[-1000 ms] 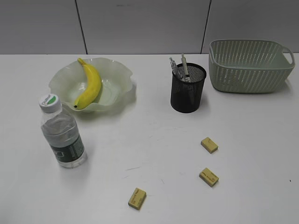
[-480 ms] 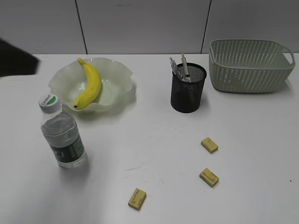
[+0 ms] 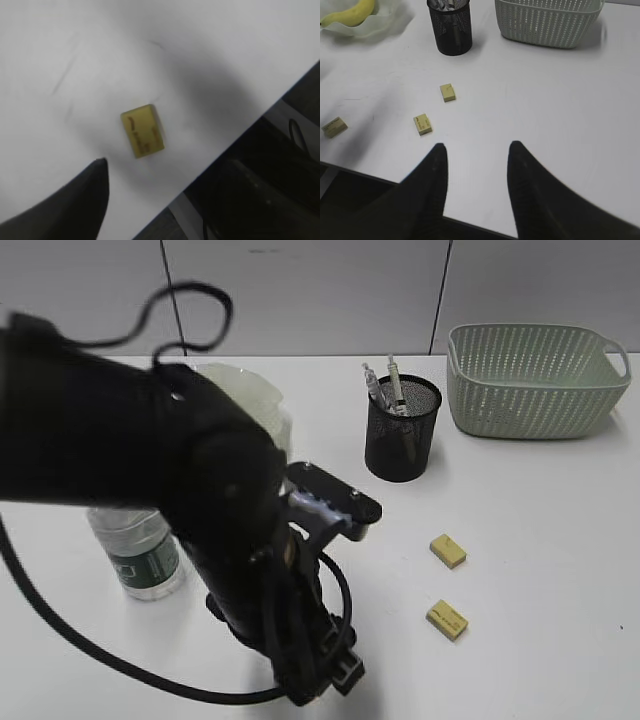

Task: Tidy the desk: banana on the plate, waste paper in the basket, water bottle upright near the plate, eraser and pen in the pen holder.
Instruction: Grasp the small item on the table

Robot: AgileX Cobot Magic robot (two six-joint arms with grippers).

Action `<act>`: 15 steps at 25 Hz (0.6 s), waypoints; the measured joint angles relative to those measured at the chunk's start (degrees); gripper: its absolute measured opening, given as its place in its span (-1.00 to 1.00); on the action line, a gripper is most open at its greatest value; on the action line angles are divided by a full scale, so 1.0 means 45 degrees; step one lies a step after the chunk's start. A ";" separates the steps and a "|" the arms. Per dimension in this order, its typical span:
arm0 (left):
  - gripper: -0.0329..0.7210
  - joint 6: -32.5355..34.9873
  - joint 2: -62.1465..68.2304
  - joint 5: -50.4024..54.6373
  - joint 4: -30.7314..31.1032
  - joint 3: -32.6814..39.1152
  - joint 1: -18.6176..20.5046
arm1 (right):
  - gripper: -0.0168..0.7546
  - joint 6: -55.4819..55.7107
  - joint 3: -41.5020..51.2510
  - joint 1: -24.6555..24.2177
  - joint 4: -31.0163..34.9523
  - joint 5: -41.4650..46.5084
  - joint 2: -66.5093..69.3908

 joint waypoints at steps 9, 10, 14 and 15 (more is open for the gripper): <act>0.35 -0.1016 0.1994 -0.1543 0.0249 -0.0105 -0.0014 | -0.13 0.0000 0.0000 0.0000 0.0000 0.0000 0.0000; 0.27 -0.1267 0.2113 -0.1724 0.0447 -0.0116 -0.0013 | -0.13 0.0000 0.0000 0.0000 0.0000 0.0000 0.0000; -0.22 -0.1794 0.2296 -0.1810 0.1194 -0.0132 -0.0026 | -0.13 0.0000 0.0000 0.0000 0.0010 0.0000 0.0000; -0.39 -0.1818 0.2296 -0.1797 0.1322 -0.0132 -0.0014 | -0.13 0.0000 0.0000 0.0000 0.0010 0.0000 0.0000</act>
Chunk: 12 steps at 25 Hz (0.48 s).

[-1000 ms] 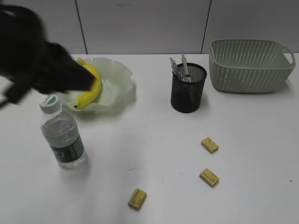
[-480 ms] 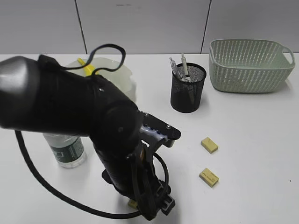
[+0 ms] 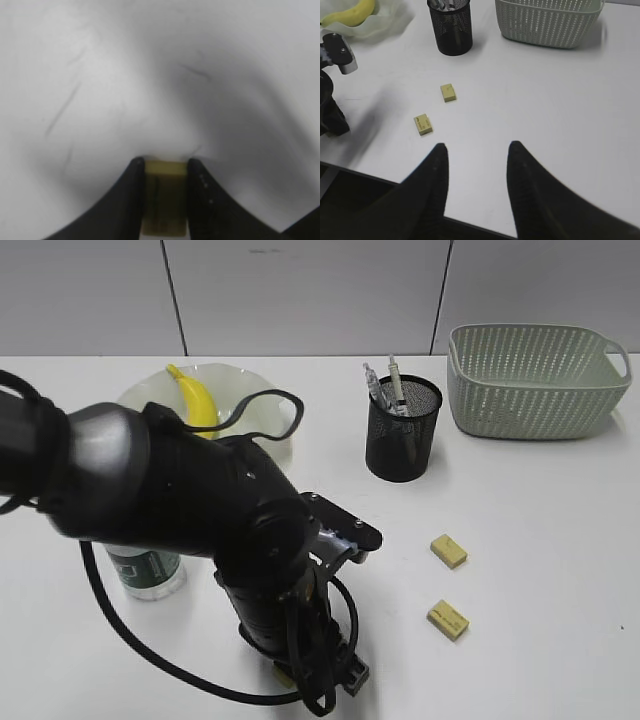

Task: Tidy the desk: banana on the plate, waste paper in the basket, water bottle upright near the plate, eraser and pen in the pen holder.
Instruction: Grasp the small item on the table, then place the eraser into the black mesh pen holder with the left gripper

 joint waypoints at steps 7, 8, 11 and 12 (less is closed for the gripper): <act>-0.41 -0.0025 -0.0370 0.0315 0.1804 -0.1865 0.0237 | -0.13 0.0000 0.0000 0.0000 0.0000 0.0000 0.0000; -0.41 0.0004 -0.0428 0.0572 0.2054 -0.2658 0.0506 | -0.13 0.0000 0.0000 0.0000 0.0000 0.0000 0.0000; -0.41 0.0995 -0.0067 0.1714 0.2058 -0.6142 0.1652 | -0.13 0.0000 0.0000 0.0000 0.0000 0.0000 0.0000; -0.41 0.1523 0.0292 0.2115 0.1774 -0.7506 0.2068 | -0.13 0.0000 0.0000 0.0000 0.0000 0.0000 0.0000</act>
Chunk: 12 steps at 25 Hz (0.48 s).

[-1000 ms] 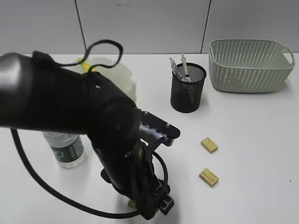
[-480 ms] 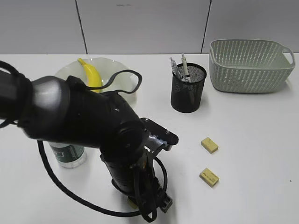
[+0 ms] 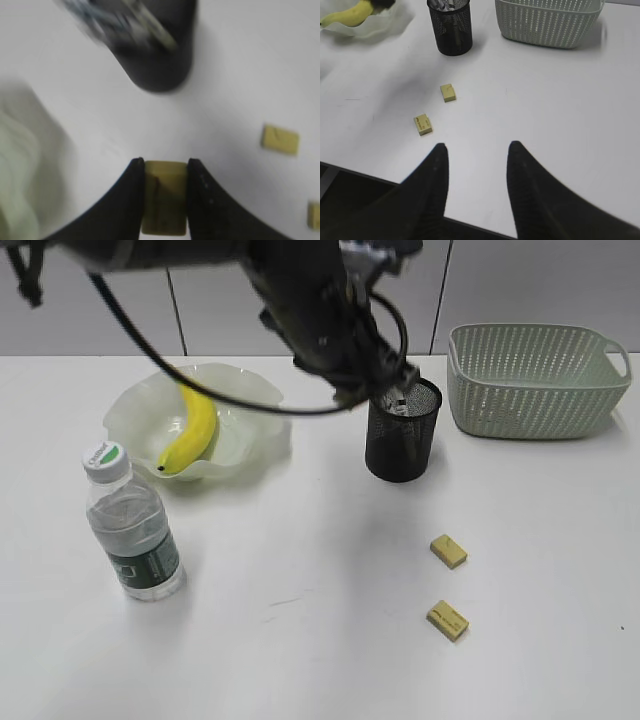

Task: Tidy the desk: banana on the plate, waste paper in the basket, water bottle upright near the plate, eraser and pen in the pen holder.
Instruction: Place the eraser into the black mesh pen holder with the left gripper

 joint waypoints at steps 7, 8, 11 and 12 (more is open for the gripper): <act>-0.41 0.1454 0.3646 0.2644 -0.2247 -0.7122 0.1198 | -0.13 0.0000 0.0000 0.0000 0.0000 0.0000 0.0000; -0.41 0.1469 0.4080 0.2829 -0.2322 -0.7702 0.1208 | -0.13 0.0000 0.0000 0.0000 0.0000 0.0000 0.0000; -0.41 0.1469 0.4917 0.3059 -0.2442 -0.8704 0.1208 | -0.13 0.0000 0.0000 0.0000 0.0000 0.0000 0.0000; -0.41 0.1469 0.5034 0.3042 -0.2451 -0.8823 0.1208 | -0.13 0.0000 0.0000 0.0000 0.0000 0.0000 0.0000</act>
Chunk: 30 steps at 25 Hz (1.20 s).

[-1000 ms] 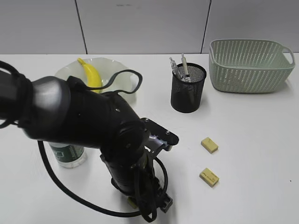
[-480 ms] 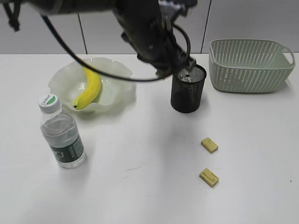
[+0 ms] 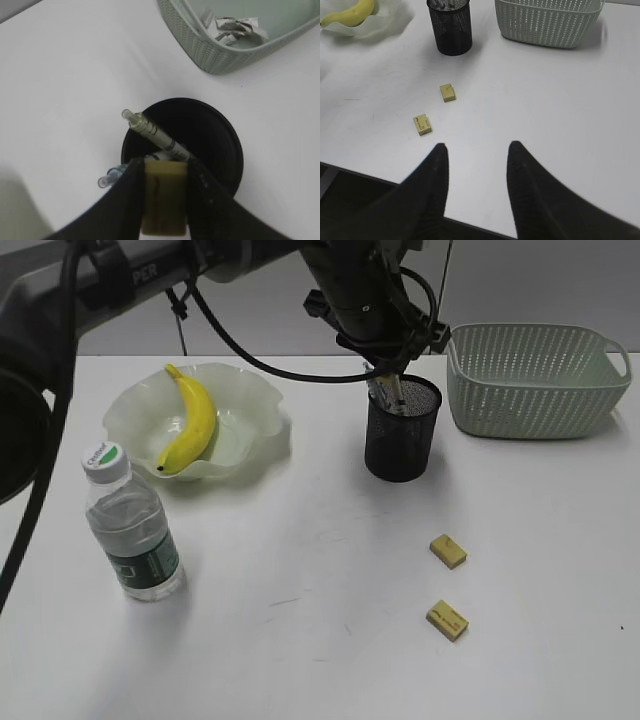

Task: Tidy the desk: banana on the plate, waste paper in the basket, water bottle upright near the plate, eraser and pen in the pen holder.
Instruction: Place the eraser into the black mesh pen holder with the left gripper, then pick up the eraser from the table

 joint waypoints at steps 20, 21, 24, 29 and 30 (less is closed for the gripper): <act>0.22 -0.0004 -0.0989 -0.0141 0.0755 -0.0082 -0.0041 | -0.13 0.0004 0.0000 0.0000 0.0000 0.0000 0.0000; 0.17 -0.0015 -0.1453 0.0072 0.0960 0.0088 -0.0041 | -0.13 0.0004 0.0000 0.0000 0.0000 0.0000 0.0000; 0.09 -0.0049 -0.3224 0.0068 0.1709 0.1520 -0.0135 | -0.13 0.0004 0.0000 0.0000 0.0000 0.0000 0.0000; 0.08 -0.1152 -0.7837 -0.2179 0.3126 0.8034 -0.0805 | -0.13 0.0004 0.0000 0.0000 0.0000 0.0000 0.0000; 0.08 -0.1479 -0.9063 -0.2758 0.3264 0.9488 -0.0893 | -0.13 0.0004 0.0000 0.0000 0.0000 0.0000 0.0000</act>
